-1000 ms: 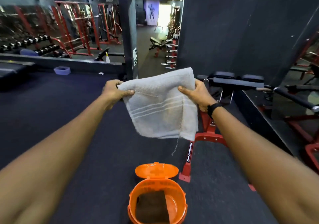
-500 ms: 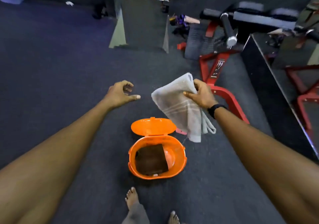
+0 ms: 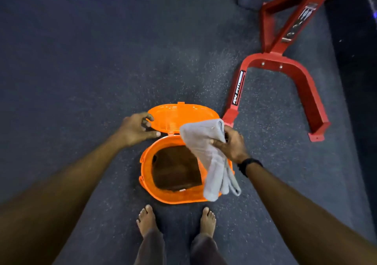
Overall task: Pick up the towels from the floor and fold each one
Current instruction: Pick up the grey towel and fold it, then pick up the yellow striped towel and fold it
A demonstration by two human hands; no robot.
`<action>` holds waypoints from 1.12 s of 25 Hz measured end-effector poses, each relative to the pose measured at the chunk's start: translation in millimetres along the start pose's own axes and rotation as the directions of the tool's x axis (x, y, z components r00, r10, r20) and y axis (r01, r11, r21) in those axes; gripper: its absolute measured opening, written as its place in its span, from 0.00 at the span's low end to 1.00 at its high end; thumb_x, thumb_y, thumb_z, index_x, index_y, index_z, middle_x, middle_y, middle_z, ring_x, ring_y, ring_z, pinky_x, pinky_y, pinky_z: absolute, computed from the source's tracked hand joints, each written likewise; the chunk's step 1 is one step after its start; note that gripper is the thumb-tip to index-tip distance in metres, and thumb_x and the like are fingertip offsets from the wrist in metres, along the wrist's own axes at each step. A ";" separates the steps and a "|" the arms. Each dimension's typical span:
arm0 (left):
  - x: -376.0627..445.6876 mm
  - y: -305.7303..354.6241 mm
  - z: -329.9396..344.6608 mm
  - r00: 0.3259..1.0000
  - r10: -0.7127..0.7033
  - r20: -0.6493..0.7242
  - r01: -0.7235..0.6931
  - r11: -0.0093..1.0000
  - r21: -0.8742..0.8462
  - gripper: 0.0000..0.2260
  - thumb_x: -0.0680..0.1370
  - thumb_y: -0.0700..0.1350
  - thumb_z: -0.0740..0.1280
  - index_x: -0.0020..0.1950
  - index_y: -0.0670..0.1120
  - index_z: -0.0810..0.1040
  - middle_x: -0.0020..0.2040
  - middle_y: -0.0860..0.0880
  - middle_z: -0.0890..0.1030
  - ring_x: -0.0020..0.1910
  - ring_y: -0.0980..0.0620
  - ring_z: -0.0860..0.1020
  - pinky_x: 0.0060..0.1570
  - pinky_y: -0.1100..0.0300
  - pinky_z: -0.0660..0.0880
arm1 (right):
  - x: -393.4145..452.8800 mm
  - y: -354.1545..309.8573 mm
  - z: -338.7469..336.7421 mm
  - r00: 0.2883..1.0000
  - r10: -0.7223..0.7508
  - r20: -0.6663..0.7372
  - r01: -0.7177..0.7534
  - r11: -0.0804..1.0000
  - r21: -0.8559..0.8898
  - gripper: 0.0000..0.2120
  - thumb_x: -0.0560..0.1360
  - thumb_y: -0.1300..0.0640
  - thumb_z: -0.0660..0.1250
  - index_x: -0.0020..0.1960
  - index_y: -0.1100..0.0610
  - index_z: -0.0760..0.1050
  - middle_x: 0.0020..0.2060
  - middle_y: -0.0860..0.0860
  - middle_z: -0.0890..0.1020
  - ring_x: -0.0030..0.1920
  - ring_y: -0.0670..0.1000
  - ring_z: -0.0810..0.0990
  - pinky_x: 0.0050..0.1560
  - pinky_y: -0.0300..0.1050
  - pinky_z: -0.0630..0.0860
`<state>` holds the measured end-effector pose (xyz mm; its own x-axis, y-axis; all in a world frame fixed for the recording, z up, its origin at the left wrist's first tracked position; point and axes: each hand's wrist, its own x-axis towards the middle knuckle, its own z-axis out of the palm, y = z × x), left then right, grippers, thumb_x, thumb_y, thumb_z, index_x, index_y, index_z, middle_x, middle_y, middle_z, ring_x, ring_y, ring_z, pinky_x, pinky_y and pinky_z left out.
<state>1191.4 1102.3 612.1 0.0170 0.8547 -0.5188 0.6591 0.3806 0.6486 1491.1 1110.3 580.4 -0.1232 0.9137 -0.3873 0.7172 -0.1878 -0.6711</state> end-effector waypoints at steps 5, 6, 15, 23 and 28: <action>41.5 -66.2 67.4 0.998 -0.059 0.019 0.059 0.998 0.008 0.24 0.70 0.46 0.76 0.63 0.42 0.74 0.52 0.48 0.77 0.48 0.52 0.75 0.43 0.66 0.70 | 47.2 95.9 54.7 0.994 0.094 0.054 -0.088 0.990 -0.107 0.18 0.70 0.65 0.72 0.58 0.59 0.75 0.51 0.58 0.82 0.48 0.54 0.80 0.45 0.38 0.77; 45.3 -74.5 75.2 0.997 -0.077 0.019 0.076 0.997 0.013 0.25 0.70 0.46 0.76 0.64 0.42 0.74 0.53 0.47 0.77 0.50 0.51 0.75 0.46 0.62 0.70 | 52.6 110.5 60.0 0.990 0.138 0.008 -0.133 0.971 -0.201 0.18 0.72 0.67 0.69 0.61 0.58 0.74 0.54 0.59 0.80 0.53 0.57 0.79 0.50 0.44 0.78; 27.1 -0.1 26.6 0.997 -0.020 -0.070 0.023 0.999 0.030 0.33 0.68 0.49 0.78 0.69 0.46 0.69 0.63 0.45 0.76 0.59 0.47 0.75 0.58 0.53 0.73 | 56.0 26.8 -8.6 0.994 0.025 0.103 0.006 0.956 -0.292 0.30 0.73 0.49 0.71 0.71 0.54 0.65 0.66 0.55 0.72 0.64 0.56 0.74 0.63 0.55 0.72; -93.4 203.7 -160.2 0.923 0.146 -0.356 -0.144 0.989 0.032 0.30 0.69 0.52 0.76 0.67 0.46 0.71 0.59 0.48 0.76 0.55 0.52 0.75 0.55 0.60 0.71 | 20.1 -237.4 -255.9 0.973 -0.221 -0.069 0.212 0.970 -0.119 0.28 0.70 0.42 0.72 0.65 0.54 0.73 0.62 0.53 0.76 0.61 0.52 0.76 0.60 0.44 0.70; -215.2 286.5 -268.5 0.794 0.181 -0.581 -0.193 0.980 0.042 0.28 0.68 0.57 0.76 0.64 0.50 0.74 0.60 0.49 0.77 0.58 0.50 0.76 0.57 0.57 0.72 | -46.9 -374.5 -364.9 0.940 -0.342 0.009 0.339 0.926 -0.164 0.34 0.69 0.38 0.71 0.68 0.53 0.69 0.66 0.53 0.73 0.65 0.52 0.73 0.60 0.44 0.68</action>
<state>1174.7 1122.1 1059.1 -0.3038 0.9523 0.0292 0.6747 0.1934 0.7123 1478.6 1269.3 1080.6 -0.3674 0.9194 -0.1402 0.7352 0.1948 -0.6493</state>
